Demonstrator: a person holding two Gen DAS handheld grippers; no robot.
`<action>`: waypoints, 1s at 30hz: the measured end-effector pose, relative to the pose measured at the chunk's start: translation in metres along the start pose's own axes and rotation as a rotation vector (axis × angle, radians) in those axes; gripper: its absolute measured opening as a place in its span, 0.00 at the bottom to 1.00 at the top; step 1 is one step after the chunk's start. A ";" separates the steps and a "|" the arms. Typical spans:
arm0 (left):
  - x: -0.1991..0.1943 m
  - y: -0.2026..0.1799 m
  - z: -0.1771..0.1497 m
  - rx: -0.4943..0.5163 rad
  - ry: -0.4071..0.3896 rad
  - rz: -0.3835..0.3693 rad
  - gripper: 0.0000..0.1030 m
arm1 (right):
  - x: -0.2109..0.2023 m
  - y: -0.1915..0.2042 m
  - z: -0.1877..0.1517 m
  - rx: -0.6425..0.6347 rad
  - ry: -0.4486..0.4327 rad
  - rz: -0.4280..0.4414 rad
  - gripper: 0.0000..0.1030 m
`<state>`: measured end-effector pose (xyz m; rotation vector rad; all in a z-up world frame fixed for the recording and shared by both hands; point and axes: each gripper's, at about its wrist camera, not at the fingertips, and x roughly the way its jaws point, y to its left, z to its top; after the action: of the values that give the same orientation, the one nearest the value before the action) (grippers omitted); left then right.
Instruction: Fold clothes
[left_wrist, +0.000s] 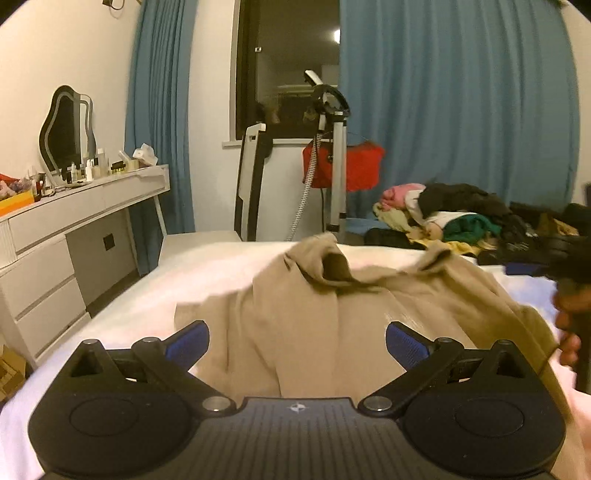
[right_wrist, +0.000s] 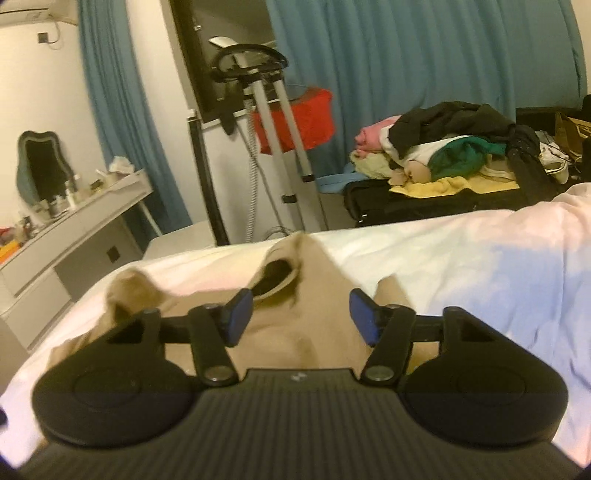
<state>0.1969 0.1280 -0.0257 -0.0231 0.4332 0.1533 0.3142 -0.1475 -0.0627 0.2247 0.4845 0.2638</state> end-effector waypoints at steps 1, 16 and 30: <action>-0.001 0.003 -0.002 -0.008 0.003 0.000 1.00 | -0.004 0.007 -0.004 -0.003 0.005 0.008 0.57; 0.003 0.063 -0.034 -0.153 0.031 0.013 1.00 | 0.122 0.149 -0.036 -0.154 0.144 0.056 0.50; 0.052 0.092 -0.054 -0.223 0.090 -0.002 1.00 | 0.169 0.148 0.026 -0.084 -0.028 -0.114 0.46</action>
<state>0.2069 0.2235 -0.0958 -0.2504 0.5042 0.1984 0.4421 0.0388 -0.0718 0.1183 0.4560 0.1695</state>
